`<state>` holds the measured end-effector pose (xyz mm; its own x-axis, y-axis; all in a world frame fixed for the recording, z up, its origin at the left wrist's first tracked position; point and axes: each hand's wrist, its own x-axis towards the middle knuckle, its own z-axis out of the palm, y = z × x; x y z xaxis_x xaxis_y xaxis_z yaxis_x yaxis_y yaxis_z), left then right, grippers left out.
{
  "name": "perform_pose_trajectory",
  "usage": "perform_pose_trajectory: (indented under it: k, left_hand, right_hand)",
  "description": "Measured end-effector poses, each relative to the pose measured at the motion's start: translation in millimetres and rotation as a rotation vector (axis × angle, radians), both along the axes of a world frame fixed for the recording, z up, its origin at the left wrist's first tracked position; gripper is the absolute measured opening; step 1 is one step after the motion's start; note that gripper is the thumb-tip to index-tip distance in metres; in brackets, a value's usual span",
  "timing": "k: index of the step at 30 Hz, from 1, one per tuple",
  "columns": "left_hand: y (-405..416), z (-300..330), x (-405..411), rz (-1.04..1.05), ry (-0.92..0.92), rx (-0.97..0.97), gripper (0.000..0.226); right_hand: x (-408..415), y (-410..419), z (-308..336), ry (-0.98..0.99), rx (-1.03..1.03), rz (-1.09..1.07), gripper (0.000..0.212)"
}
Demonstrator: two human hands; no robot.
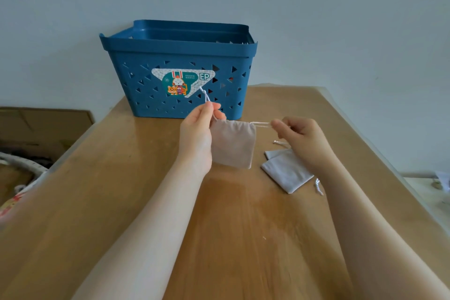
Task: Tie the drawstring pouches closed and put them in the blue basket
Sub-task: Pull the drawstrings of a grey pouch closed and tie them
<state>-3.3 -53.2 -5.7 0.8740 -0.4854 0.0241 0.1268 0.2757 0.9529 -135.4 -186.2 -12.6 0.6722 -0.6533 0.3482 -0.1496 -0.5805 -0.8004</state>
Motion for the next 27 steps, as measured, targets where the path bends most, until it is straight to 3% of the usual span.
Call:
perform_pose_trajectory:
  k: [5, 9, 12, 15, 22, 24, 27]
  left_hand:
    - [-5.1, 6.2, 2.2, -0.058, -0.016, -0.099, 0.025]
    - [-12.9, 10.1, 3.0, -0.107, 0.268, -0.302, 0.023]
    - [-15.1, 7.8, 5.5, -0.095, 0.379, -0.331, 0.022]
    - [-9.3, 3.9, 14.7, -0.077, 0.394, -0.343, 0.023]
    - [-5.8, 2.1, 17.3, -0.046, 0.355, -0.213, 0.026]
    - [-7.8, 3.5, 11.8, -0.085, 0.334, -0.259, 0.028]
    - [-7.3, 2.2, 7.8, -0.124, 0.178, -0.178, 0.032]
  right_hand:
    - [10.1, -2.7, 6.1, -0.587, 0.96, 0.145, 0.044]
    - [26.3, 8.4, 10.0, -0.828, 1.324, 0.257, 0.053]
    - [38.1, 15.3, 7.6, -0.938, 1.428, 0.3, 0.054]
    - [39.5, 17.0, -0.8, -0.899, 1.427, 0.326, 0.05]
    - [31.7, 0.3, 2.4, -1.005, 1.596, 0.11, 0.045]
    - [32.3, 1.2, 1.3, -0.954, 1.556, 0.081, 0.044]
    - [31.7, 3.6, -2.5, -0.778, 1.415, 0.055, 0.04]
